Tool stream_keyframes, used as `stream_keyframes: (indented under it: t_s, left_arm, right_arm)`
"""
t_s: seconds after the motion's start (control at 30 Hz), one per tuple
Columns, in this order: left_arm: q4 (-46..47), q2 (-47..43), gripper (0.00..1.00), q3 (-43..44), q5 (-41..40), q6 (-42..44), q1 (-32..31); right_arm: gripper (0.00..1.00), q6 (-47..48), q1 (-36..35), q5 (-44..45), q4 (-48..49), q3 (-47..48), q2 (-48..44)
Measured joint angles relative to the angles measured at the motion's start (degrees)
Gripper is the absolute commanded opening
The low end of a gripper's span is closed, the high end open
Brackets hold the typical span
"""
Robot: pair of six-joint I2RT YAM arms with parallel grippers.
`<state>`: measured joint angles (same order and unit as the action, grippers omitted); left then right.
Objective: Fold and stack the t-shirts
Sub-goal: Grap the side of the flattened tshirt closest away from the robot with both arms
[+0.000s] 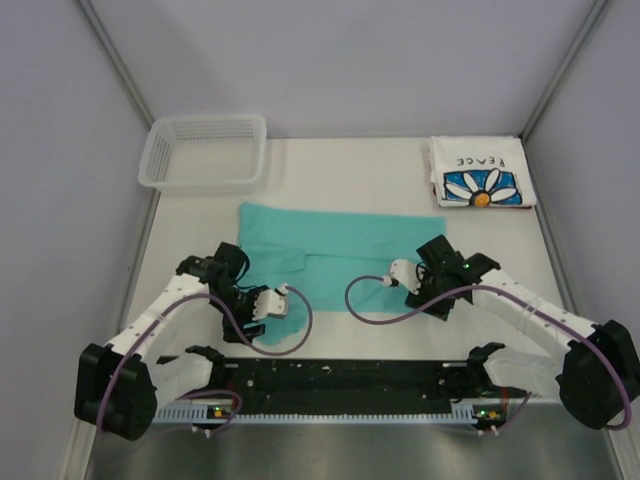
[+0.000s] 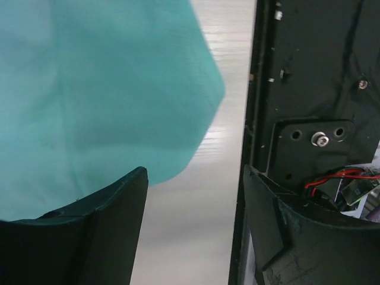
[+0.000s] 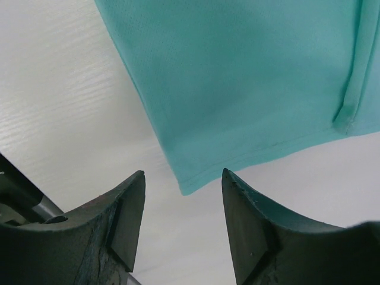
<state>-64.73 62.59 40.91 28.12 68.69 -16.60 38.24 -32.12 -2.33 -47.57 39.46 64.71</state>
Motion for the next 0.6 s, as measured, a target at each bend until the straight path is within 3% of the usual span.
stream_keyframes:
  t_s: [0.1,0.3,0.47,0.6]
  left_arm:
    - [0.6,-1.9,0.80,-4.0,-1.0,0.0,-4.0]
    - [6.3,-2.8,0.78,-8.5,-3.6,-2.0,-9.9]
    - [13.0,-2.3,0.59,-11.8,-7.6,-4.1,-12.4]
    - [16.4,-1.0,0.33,-11.6,-9.1,-5.5,-12.5]
  right_arm:
    - [0.54,2.1,0.0,0.5,2.1,-1.7,-1.4]
    - [0.48,4.3,0.0,1.8,7.3,-3.5,1.7]
    - [0.42,4.6,0.0,2.2,10.8,-3.8,7.1]
    - [0.44,4.6,-0.1,2.6,10.7,-3.6,8.4]
